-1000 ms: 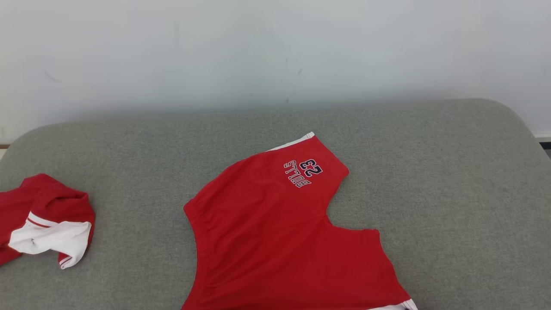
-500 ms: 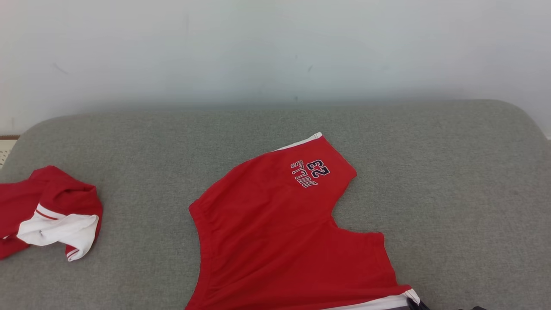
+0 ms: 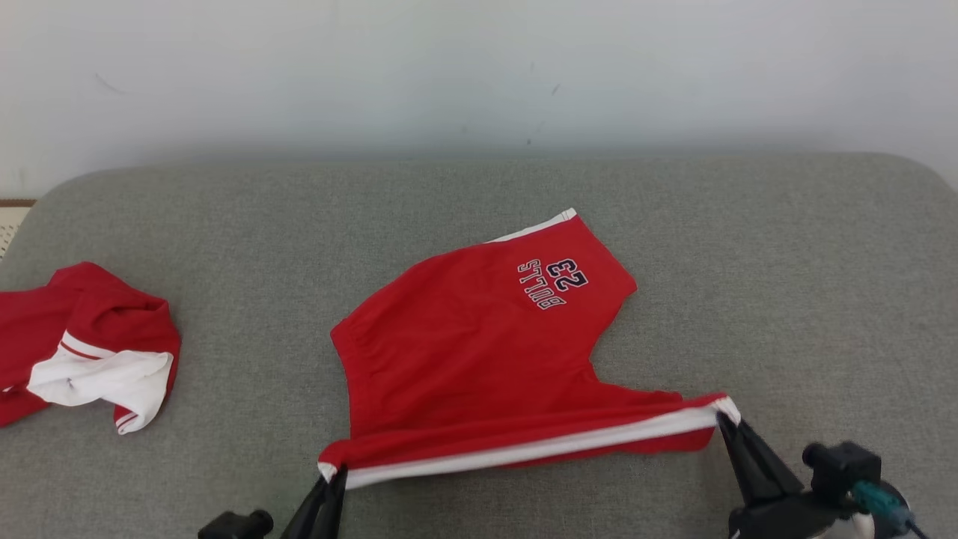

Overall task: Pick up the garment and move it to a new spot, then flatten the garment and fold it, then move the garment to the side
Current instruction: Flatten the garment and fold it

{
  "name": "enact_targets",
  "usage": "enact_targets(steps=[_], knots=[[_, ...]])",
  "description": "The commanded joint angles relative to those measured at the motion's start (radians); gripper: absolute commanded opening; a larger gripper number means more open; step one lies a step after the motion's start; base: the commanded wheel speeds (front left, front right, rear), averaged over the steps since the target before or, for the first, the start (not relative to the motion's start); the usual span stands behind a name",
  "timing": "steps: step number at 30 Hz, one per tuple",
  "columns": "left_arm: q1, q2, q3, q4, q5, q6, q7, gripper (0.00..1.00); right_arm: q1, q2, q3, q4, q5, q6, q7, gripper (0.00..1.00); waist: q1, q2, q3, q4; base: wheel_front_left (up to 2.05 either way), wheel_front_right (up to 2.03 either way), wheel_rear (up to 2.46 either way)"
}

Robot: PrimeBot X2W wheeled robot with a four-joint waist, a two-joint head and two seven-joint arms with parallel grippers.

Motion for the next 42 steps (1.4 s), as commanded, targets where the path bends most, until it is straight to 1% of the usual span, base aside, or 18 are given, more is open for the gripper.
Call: enact_targets(steps=[1,6,13,19,22,26,28,35,42], knots=[[-0.017,0.026,0.009,-0.008,-0.023,0.012,-0.001,0.00,-0.034,-0.013,-0.020,0.002,-0.005,-0.015,-0.002,0.00,0.0000,-0.0001,0.027,0.009,0.00,0.00,0.00],[-0.105,0.023,-0.020,-0.042,-0.089,0.016,-0.001,0.00,-0.166,-0.030,-0.016,0.028,-0.001,-0.013,-0.001,0.00,0.0000,-0.0001,0.088,0.038,0.00,0.00,0.00],[-0.248,0.020,-0.106,-0.041,-0.158,0.028,-0.001,0.00,-0.350,-0.071,0.033,0.094,0.012,-0.011,-0.001,0.00,0.0000,-0.0001,0.188,0.084,0.00,0.00,0.00],[-0.371,0.019,-0.153,-0.048,-0.223,0.054,-0.001,0.00,-0.491,-0.094,0.083,0.153,0.033,-0.010,-0.001,0.00,0.0000,-0.0001,0.265,0.108,0.00,0.00,0.00],[-0.424,0.018,-0.171,-0.038,-0.252,0.068,-0.001,0.00,-0.554,-0.097,0.110,0.180,0.048,-0.009,-0.001,0.00,0.0000,-0.0001,0.296,0.113,0.00,0.00,0.00],[-0.488,0.018,-0.170,-0.020,-0.277,0.086,-0.001,0.00,-0.643,-0.100,0.148,0.215,0.064,-0.009,-0.001,0.00,0.0000,-0.0001,0.335,0.116,0.00,0.00,0.00],[-0.505,0.018,-0.171,-0.014,-0.281,0.086,-0.001,0.00,-0.665,-0.099,0.157,0.223,0.065,-0.009,-0.001,0.00,0.0000,-0.0001,0.344,0.116,0.00,0.00,0.00],[-0.612,0.017,-0.194,0.019,-0.313,0.105,-0.001,0.00,-0.818,-0.105,0.229,0.329,0.092,-0.009,-0.001,0.00,0.0000,-0.0001,0.397,0.132,0.00,0.00,0.00],[-0.673,0.017,-0.224,0.026,-0.349,0.128,-0.001,0.00,-0.934,-0.100,0.319,0.423,0.130,-0.009,-0.001,0.00,0.0000,-0.0001,0.431,0.144,0.00,0.00,0.00]])
